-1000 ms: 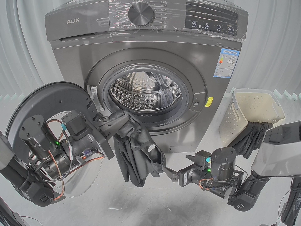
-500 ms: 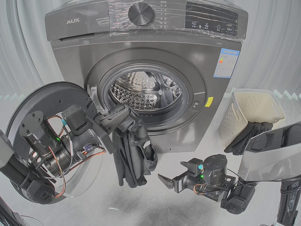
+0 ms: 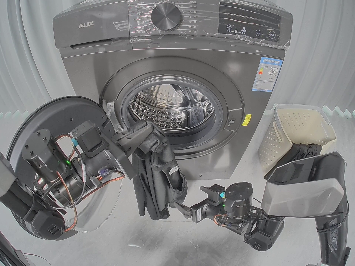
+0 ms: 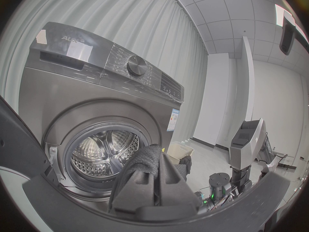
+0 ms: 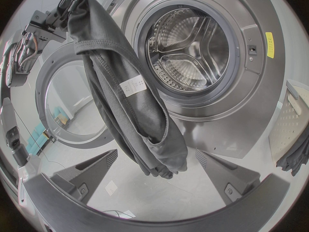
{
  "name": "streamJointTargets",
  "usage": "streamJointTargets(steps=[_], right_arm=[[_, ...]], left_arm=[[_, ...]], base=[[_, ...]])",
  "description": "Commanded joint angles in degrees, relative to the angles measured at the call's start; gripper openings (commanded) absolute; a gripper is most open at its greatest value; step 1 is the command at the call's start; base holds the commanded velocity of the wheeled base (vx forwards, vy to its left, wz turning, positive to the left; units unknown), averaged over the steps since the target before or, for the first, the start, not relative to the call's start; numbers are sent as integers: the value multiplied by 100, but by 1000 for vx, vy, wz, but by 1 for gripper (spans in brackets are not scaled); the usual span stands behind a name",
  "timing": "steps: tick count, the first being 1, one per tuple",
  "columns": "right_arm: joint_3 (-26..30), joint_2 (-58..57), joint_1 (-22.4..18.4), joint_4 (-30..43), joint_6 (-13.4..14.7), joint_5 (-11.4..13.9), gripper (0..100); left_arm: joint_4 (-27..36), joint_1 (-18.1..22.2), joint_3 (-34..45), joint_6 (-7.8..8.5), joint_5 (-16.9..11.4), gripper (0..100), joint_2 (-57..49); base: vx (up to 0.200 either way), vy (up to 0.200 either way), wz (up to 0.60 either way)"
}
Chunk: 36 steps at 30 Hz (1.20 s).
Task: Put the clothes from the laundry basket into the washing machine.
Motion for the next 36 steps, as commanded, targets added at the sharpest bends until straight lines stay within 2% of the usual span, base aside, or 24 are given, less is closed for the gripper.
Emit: streamJointTargets(steps=[1, 8, 24, 25, 36], right_arm=[[-366, 347, -13, 15, 0, -6, 100], [-991, 734, -48, -29, -9, -14, 100], [-1720, 1077, -136, -38, -9, -67, 100], [-1755, 1094, -145, -47, 0, -67, 0], [-1597, 954, -189, -179, -9, -76, 0]], left_arm=[[-1, -15, -13, -2, 1, 0, -17], [-1, -15, -13, 7, 1, 0, -26], [-1, -24, 4, 7, 1, 0, -26], [-1, -24, 4, 7, 1, 0, -26], [-1, 37, 48, 7, -8, 0, 0]], base=[[0, 0, 0], [0, 0, 0], [0, 0, 0], [0, 0, 0], [0, 0, 0]])
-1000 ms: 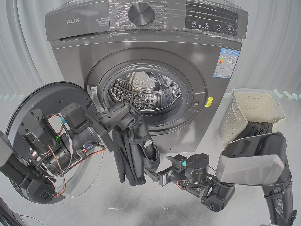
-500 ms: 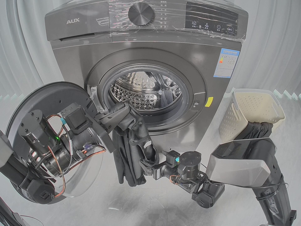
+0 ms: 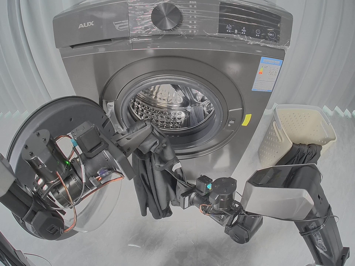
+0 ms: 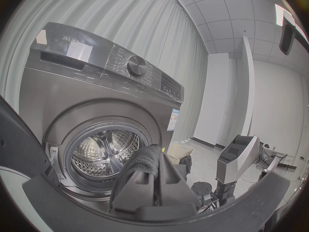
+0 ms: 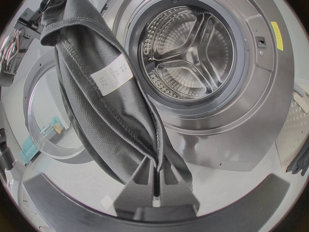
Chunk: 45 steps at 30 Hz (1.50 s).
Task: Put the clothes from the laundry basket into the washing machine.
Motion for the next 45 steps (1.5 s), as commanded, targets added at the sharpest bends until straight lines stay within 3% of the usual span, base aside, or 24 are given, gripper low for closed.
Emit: streamJointTargets(steps=[1, 7, 11, 13, 14, 20, 29, 45], right_arm=[[220, -272, -29, -37, -1, -1, 0], [949, -1230, -249, -28, -1, -1, 0], [1565, -2004, -636, -1, -27, 7, 0], [1591, -2030, -653, -1, -27, 7, 0], [2004, -2575, -855, -45, -115, 69, 0], [2470, -3480, -1005, -45, -185, 139, 0], [2505, -4491, -952, -37, -176, 148, 0], [2294, -4667, -838, -125, -150, 148, 0]], left_arm=[[-1, 22, 15, -1, -3, 0, 15], [-1, 153, 59, -1, -3, 0, 33], [-1, 320, 68, -28, -3, 0, 68], [-1, 329, 68, -28, -3, 0, 76], [-1, 452, 42, -72, 6, 0, 147], [-1, 575, 209, -72, 32, 0, 208], [-1, 584, 552, -1, 217, 0, 120], [-1, 637, 525, -80, 208, 0, -117]], base=[[0, 0, 0], [0, 0, 0], [0, 0, 0], [0, 0, 0], [0, 0, 0], [0, 0, 0], [0, 0, 0], [0, 0, 0]])
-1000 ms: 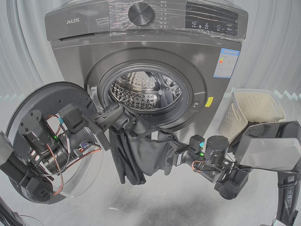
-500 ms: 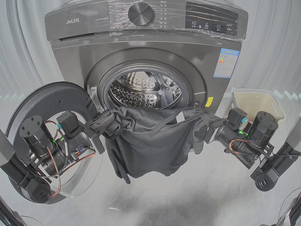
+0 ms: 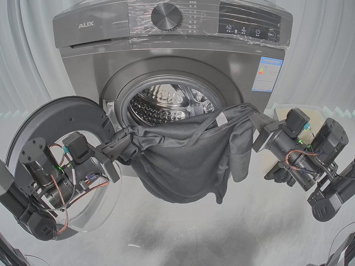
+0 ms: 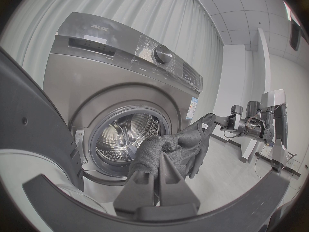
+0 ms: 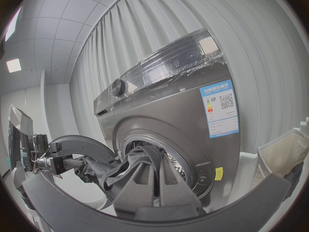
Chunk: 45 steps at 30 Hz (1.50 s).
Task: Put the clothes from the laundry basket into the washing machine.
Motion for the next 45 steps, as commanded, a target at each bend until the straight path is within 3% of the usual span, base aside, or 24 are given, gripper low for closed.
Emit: streamJointTargets(steps=[1, 17, 45], right_arm=[[-50, -116, 79, -5, 12, -14, 0], [-68, -186, 149, 4, 12, -76, 0], [-77, -186, 114, 4, 12, -67, 0]], left_arm=[[3, 50, -52, -21, -10, 0, -154], [3, 674, -201, -47, -89, 0, -392], [3, 683, -210, -56, -89, 0, -392]], base=[[0, 0, 0], [0, 0, 0], [0, 0, 0]])
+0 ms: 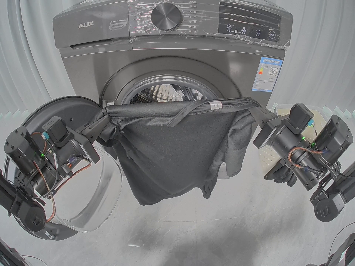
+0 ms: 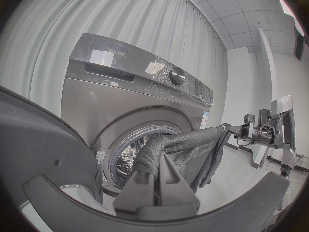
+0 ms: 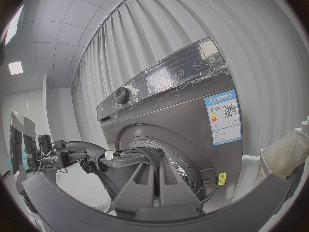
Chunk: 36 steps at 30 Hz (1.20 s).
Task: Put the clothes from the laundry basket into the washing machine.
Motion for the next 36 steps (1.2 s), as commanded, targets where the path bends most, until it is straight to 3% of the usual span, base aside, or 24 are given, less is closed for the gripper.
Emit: streamJointTargets(steps=[1, 14, 19, 20, 26, 32, 36], right_arm=[[9, -2, -18, -1, -1, 5, 0], [158, 15, 0, -10, 25, 66, 0], [272, 42, -35, -1, 43, 57, 0], [290, 42, -44, 8, 52, 57, 100], [1134, 165, 17, -1, 122, 101, 100], [1942, 604, -18, -1, 17, 488, 100], [2057, 929, 0, -10, -98, 664, 100]], left_arm=[[-1, 0, 9, -12, 1, 0, 7], [-1, 0, 35, 5, 1, 0, 77], [-1, -325, 26, -12, 18, 0, 130], [-1, -439, 9, -39, 27, 0, 130], [7, -984, -607, -21, 194, 0, 403], [7, -1160, -1169, 5, 484, 0, 842], [7, -1239, -1204, 5, 546, 0, 895]], base=[[0, 0, 0], [0, 0, 0], [0, 0, 0], [0, 0, 0], [0, 0, 0], [0, 0, 0], [0, 0, 0]])
